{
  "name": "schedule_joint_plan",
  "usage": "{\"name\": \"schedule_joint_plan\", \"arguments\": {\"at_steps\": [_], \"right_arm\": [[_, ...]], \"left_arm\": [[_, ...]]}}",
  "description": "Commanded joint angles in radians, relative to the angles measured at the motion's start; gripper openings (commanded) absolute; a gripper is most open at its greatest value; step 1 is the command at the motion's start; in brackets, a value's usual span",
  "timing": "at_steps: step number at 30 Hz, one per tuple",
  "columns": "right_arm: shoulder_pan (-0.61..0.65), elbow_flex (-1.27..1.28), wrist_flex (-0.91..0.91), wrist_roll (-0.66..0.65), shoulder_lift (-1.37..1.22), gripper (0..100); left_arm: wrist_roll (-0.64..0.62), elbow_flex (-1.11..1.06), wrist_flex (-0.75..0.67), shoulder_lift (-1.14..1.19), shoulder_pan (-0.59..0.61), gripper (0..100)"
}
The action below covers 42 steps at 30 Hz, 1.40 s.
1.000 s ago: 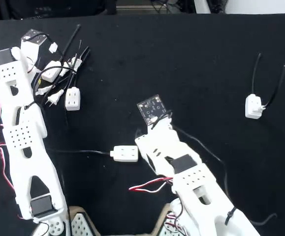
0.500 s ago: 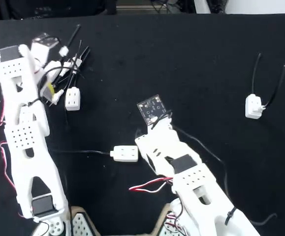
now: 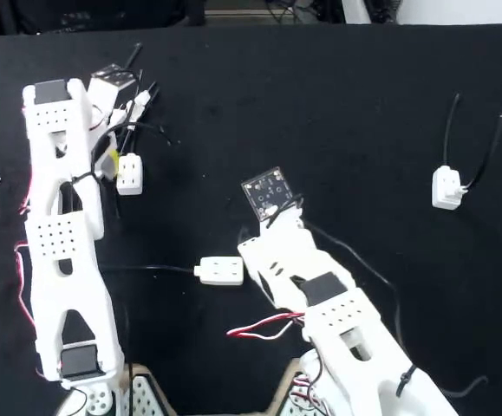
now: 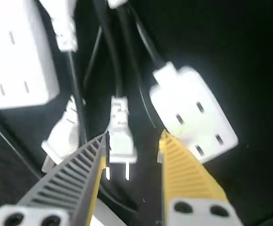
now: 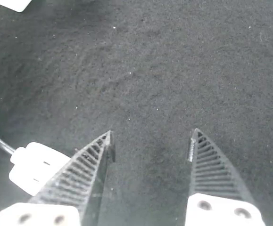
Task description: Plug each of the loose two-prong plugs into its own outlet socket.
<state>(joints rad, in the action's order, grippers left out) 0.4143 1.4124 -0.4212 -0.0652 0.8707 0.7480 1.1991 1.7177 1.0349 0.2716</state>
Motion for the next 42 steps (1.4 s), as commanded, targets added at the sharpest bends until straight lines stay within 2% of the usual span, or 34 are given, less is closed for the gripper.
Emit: {"name": "schedule_joint_plan", "arguments": {"at_steps": [1,3,7,12,15,17,21,23,27,31,42], "right_arm": [[0.014,-0.033,-0.005,-0.011,0.024,24.0],[0.014,-0.033,-0.005,-0.011,0.024,24.0],[0.014,-0.033,-0.005,-0.011,0.025,24.0],[0.014,-0.033,-0.002,-0.011,0.025,24.0],[0.014,-0.031,-0.002,-0.011,0.025,24.0],[0.014,-0.031,-0.002,-0.011,0.025,24.0],[0.012,-0.031,-0.002,-0.011,0.025,24.0],[0.012,-0.031,-0.002,-0.011,0.025,24.0],[0.012,-0.033,-0.003,-0.011,0.025,24.0],[0.012,-0.033,-0.005,-0.011,0.027,24.0],[0.008,-0.036,-0.006,-0.009,0.03,24.0]], "left_arm": [[-0.002,0.004,-0.061,-0.049,-0.005,18],[0.002,0.013,-0.068,-0.02,0.008,18],[0.014,0.013,-0.081,0.026,0.044,24],[0.015,0.013,-0.072,0.051,0.054,22],[0.015,0.013,-0.009,0.051,0.044,22],[0.015,0.013,0.038,0.051,0.024,19],[0.006,0.004,0.043,0.043,0.012,2],[-0.003,0.008,0.043,0.038,0.015,5],[-0.048,-0.002,0.044,-0.018,0.022,3],[-0.08,-0.131,0.044,-0.167,0.022,3],[-0.083,-0.811,0.043,-0.796,0.039,3]]}}
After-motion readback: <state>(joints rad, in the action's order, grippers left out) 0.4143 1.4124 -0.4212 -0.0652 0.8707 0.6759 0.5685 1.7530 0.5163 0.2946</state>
